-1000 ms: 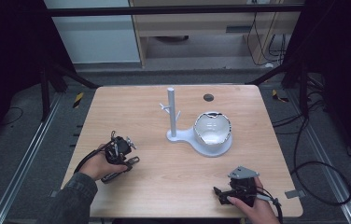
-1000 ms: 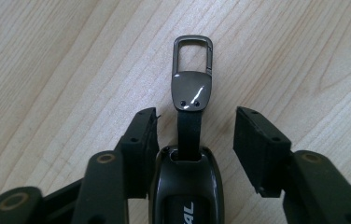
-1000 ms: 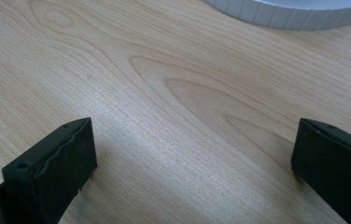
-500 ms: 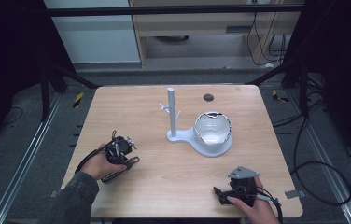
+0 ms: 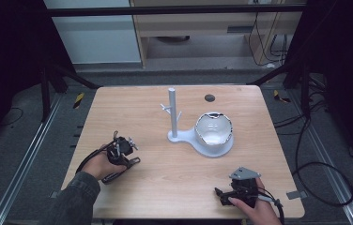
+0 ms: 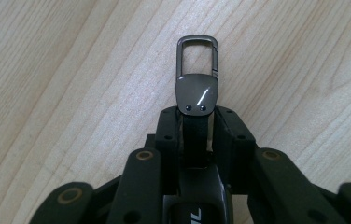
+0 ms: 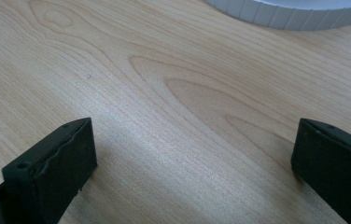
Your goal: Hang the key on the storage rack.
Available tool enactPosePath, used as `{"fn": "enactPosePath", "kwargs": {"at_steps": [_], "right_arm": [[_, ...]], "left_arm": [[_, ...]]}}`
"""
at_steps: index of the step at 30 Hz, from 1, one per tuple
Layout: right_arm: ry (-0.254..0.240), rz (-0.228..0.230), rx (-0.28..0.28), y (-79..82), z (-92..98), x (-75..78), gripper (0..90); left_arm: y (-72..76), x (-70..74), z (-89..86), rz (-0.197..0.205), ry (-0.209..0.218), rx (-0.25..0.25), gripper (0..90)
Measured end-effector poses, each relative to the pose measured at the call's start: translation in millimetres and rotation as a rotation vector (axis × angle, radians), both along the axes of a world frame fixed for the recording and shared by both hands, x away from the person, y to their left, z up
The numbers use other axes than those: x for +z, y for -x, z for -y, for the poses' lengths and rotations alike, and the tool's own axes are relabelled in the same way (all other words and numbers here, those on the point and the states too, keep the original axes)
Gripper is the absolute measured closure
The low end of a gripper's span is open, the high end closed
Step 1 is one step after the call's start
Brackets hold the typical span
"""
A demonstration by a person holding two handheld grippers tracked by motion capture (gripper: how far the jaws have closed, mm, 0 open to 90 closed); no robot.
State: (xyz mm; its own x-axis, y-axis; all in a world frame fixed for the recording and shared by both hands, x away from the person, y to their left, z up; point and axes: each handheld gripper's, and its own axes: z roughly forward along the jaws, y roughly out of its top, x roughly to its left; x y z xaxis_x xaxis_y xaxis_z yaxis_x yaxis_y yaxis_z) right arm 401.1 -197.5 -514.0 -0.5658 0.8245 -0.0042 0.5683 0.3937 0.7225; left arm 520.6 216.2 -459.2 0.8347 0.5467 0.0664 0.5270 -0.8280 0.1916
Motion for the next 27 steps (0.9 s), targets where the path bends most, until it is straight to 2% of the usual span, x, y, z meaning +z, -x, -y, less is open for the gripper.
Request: {"fn": "enactPosePath", "kwargs": {"at_steps": [5,6,20,23,27], "right_arm": [[0.000,0.000,0.000,0.0,0.0,0.0,0.4],[0.000,0.000,0.000,0.0,0.0,0.0,0.4],[0.000,0.000,0.001,0.0,0.0,0.0,0.4],[-0.001,-0.001,0.003,-0.2,0.1,0.1,0.4],[0.000,0.000,0.003,-0.2,0.1,0.0,0.4]], "left_arm": [[0.6,1.5,-0.2,0.003,0.001,-0.006,75.8],[1.0,2.8,-0.9,0.008,0.006,-0.005,79.0],[12.1,17.0,-11.2,0.046,0.047,-0.005,79.4],[15.2,22.3,-15.5,0.060,0.064,0.004,79.5],[17.6,29.6,-24.9,0.081,0.108,0.011,79.6]]}}
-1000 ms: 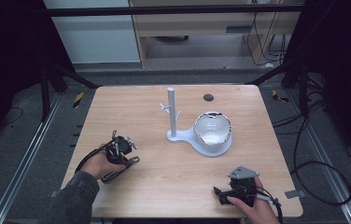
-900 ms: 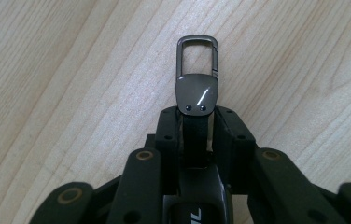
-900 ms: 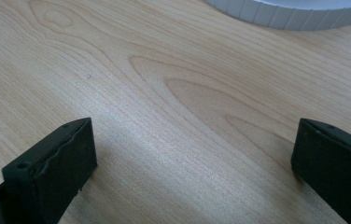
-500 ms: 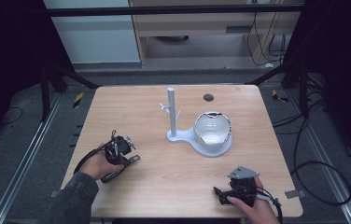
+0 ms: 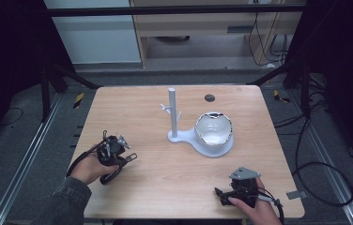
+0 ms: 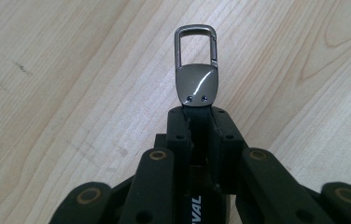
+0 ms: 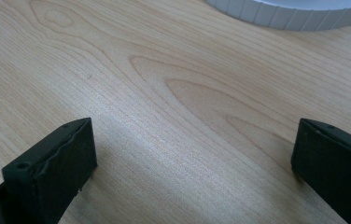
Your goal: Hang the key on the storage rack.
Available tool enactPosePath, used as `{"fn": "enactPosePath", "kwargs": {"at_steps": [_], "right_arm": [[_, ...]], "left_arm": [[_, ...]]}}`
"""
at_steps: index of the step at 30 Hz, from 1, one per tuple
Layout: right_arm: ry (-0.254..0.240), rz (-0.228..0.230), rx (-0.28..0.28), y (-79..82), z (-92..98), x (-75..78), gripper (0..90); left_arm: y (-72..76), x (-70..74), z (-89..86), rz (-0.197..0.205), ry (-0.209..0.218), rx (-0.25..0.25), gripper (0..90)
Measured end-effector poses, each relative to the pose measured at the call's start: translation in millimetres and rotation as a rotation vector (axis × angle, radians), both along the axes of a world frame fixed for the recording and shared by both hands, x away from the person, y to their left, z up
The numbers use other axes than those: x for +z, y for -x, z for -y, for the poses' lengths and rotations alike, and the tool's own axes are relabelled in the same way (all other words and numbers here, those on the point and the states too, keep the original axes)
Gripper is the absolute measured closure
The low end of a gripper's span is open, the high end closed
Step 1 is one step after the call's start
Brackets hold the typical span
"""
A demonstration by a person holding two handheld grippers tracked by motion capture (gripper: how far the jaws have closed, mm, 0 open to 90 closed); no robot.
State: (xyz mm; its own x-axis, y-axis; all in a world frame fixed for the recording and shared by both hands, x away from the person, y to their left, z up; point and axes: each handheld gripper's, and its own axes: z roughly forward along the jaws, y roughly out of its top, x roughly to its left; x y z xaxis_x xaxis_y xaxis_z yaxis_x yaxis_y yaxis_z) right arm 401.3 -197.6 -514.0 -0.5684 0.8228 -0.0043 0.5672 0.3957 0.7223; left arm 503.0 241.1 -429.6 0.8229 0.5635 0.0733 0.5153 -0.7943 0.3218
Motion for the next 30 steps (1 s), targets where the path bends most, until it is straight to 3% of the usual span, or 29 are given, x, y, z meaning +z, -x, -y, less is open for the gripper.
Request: {"fn": "enactPosePath", "kwargs": {"at_steps": [8,22,30], "right_arm": [[0.000,0.000,0.000,0.0,0.0,0.0,0.4],[0.000,0.000,0.000,0.0,0.0,0.0,0.4],[0.000,0.000,0.000,0.0,-0.1,0.0,0.4]], "left_arm": [[11.3,10.9,-16.3,0.044,0.070,0.024,79.7],[25.3,21.6,-19.4,0.095,0.093,0.017,79.8],[29.6,35.3,-20.7,0.156,0.166,0.045,80.0]]}}
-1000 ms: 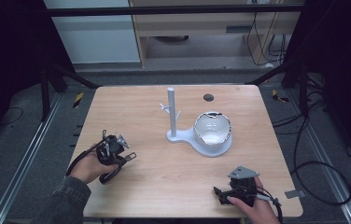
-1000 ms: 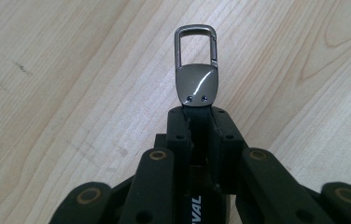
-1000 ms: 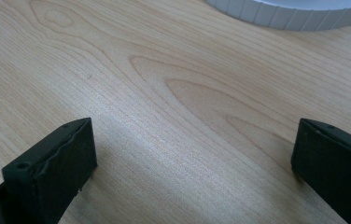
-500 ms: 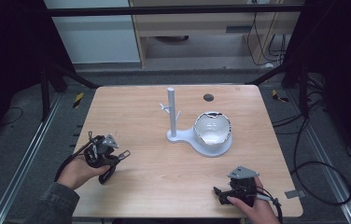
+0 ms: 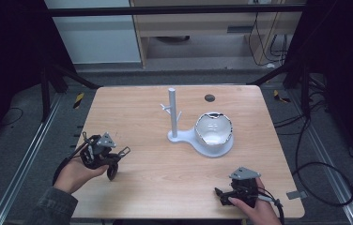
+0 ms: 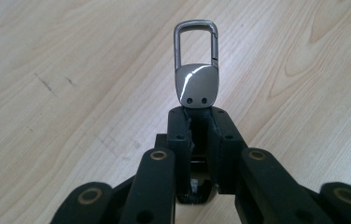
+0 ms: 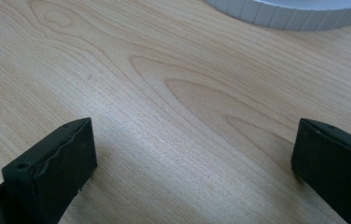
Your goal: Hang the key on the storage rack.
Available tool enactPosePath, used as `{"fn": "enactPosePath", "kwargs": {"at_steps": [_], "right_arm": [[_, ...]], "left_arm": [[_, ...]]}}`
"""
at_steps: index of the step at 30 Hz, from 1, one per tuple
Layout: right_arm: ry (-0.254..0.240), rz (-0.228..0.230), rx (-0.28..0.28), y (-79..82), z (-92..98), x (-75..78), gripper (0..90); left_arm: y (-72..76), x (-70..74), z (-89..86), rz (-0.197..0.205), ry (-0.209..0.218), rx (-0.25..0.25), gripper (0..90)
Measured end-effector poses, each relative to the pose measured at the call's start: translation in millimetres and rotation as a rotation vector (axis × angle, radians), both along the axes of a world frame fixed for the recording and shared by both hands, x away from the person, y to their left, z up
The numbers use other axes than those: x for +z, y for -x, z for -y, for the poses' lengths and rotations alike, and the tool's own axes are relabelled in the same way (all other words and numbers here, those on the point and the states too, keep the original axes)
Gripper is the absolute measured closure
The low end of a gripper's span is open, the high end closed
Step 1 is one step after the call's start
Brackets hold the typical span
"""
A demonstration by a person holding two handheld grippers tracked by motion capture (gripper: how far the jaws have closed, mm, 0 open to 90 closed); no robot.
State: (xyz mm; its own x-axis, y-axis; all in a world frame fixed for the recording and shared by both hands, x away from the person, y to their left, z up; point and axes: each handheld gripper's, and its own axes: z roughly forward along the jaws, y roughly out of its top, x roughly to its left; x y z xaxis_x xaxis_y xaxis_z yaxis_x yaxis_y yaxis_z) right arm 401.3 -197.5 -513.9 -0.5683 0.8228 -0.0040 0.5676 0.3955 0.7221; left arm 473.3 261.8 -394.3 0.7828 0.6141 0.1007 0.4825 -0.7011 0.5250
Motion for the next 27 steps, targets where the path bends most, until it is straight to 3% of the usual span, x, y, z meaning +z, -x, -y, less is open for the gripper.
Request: {"fn": "enactPosePath", "kwargs": {"at_steps": [13,20,27], "right_arm": [[0.001,0.001,0.001,-1.1,-0.3,0.1,0.4],[0.002,0.000,0.011,-10.2,0.2,0.3,0.4],[0.000,0.001,-0.025,-19.9,0.0,0.2,0.5]], "left_arm": [[0.0,16.1,16.1,0.089,0.093,0.012,80.2],[-6.9,20.4,27.9,0.091,0.091,0.011,80.2],[-19.1,29.8,47.0,0.117,0.099,0.011,80.3]]}}
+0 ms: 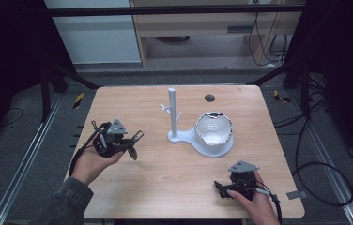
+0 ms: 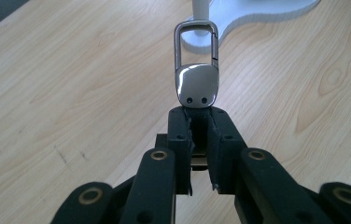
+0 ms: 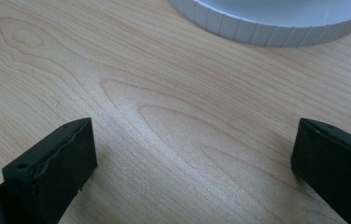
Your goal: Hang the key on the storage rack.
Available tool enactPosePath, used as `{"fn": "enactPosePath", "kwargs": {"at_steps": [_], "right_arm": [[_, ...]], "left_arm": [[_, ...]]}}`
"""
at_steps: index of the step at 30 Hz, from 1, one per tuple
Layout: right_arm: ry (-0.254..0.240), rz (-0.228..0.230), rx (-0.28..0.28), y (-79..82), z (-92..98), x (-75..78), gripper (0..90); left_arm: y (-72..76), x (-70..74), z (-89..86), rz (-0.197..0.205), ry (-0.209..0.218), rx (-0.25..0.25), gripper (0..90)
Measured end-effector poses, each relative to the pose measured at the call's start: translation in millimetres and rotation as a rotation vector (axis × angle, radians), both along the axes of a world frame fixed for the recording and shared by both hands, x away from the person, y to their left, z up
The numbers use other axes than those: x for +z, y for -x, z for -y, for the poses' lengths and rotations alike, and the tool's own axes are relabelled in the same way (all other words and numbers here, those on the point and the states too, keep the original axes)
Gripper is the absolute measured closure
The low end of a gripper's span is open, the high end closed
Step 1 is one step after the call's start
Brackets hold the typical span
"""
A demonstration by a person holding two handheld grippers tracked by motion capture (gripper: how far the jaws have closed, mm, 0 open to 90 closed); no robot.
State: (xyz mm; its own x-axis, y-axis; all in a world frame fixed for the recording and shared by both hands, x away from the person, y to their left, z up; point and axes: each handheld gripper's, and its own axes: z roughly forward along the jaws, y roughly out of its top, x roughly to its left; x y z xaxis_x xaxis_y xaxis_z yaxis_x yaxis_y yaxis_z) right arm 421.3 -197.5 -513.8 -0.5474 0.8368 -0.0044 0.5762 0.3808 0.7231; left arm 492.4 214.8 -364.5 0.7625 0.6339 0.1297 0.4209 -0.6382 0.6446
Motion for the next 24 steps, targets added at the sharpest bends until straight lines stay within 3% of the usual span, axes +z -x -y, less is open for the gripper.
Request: {"fn": "enactPosePath", "kwargs": {"at_steps": [4,14,17,24], "right_arm": [[-0.001,0.001,0.001,-0.2,1.0,0.0,0.5],[0.004,0.002,-0.019,-1.8,10.3,0.1,0.9],[0.001,0.004,-0.030,-0.3,10.8,0.0,0.9],[0.001,0.002,-0.048,1.7,10.5,0.0,0.9]], "left_arm": [[-5.5,11.2,12.4,0.035,0.000,-0.005,80.3],[-10.4,38.3,35.1,0.107,0.077,0.014,80.4],[-6.4,45.3,36.9,0.139,0.075,0.014,80.4],[-0.9,55.4,38.9,0.151,0.060,0.001,80.4]]}}
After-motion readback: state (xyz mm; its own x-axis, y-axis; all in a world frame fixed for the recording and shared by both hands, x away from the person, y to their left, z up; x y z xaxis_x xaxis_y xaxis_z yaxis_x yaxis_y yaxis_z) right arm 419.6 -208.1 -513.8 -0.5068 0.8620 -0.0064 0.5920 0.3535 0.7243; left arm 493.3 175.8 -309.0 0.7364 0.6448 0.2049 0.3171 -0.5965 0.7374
